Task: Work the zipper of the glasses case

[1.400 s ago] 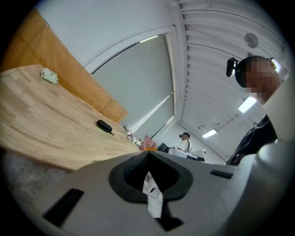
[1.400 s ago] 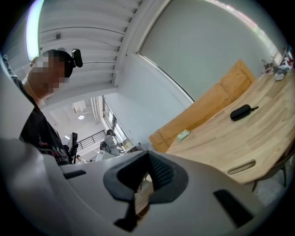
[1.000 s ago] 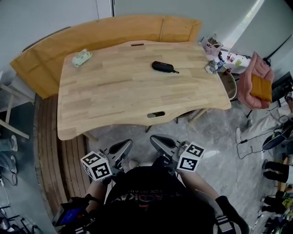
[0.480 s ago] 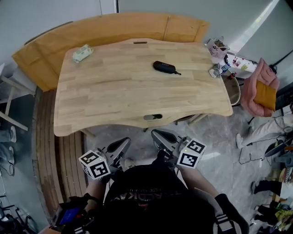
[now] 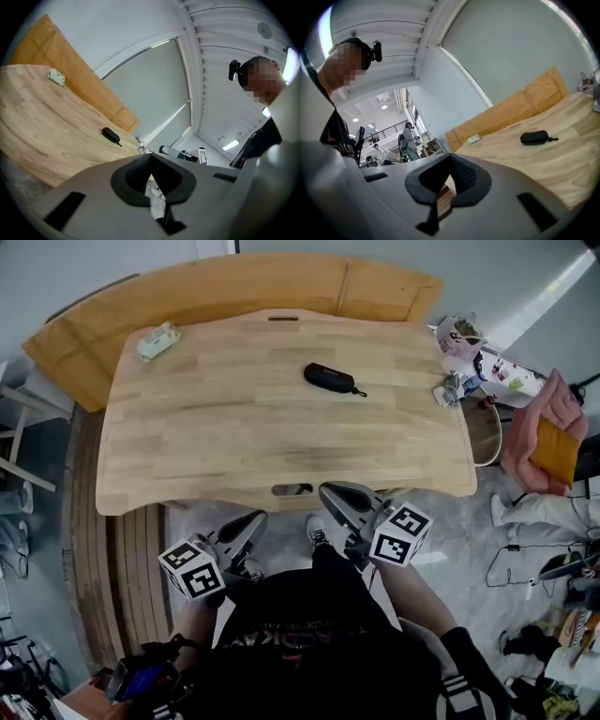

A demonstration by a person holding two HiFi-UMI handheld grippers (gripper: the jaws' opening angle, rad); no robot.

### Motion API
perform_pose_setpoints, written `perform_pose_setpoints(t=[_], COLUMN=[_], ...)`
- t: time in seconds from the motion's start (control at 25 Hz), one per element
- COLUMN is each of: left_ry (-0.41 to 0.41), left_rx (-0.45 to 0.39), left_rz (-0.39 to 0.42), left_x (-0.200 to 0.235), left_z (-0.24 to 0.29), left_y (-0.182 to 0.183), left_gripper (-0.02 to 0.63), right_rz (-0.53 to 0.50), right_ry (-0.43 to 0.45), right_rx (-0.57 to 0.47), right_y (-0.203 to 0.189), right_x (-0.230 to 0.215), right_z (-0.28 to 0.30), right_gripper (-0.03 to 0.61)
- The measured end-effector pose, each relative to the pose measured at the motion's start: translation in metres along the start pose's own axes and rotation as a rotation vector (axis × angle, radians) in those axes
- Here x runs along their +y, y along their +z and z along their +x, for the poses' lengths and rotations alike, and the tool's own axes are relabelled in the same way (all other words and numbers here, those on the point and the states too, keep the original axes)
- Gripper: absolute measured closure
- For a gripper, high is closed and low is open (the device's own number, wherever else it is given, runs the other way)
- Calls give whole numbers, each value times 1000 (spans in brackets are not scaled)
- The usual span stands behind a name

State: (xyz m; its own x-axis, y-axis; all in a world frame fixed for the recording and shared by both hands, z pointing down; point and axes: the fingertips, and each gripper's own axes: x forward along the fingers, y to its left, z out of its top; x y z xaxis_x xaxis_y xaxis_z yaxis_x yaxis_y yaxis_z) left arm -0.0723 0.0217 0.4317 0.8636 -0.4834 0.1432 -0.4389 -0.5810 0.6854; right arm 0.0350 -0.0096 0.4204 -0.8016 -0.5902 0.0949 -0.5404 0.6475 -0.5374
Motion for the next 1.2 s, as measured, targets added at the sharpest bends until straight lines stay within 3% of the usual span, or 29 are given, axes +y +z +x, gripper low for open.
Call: perform_pose_setpoints(t=[0.52,1.08,1.12,1.2], left_ry=[84,263,276,299], left_rx=[23,-57,-64,-76], left_rz=[3,-52,-62,-81], left_x=[11,27,28,30], left_z=[63,88,86,83], left_y=[14,24,24,23], left_gripper=[604,604,604,604], right_rz=[-22,-226,-247,-285], right_ry=[-132,-204,-202,-187], right_rx=[33,298,323,387], right_y=[35,61,61,58], right_x=[-142,-296,-302,-314], right_z=[-21,33,40,56], right_gripper=[565,558,523,364])
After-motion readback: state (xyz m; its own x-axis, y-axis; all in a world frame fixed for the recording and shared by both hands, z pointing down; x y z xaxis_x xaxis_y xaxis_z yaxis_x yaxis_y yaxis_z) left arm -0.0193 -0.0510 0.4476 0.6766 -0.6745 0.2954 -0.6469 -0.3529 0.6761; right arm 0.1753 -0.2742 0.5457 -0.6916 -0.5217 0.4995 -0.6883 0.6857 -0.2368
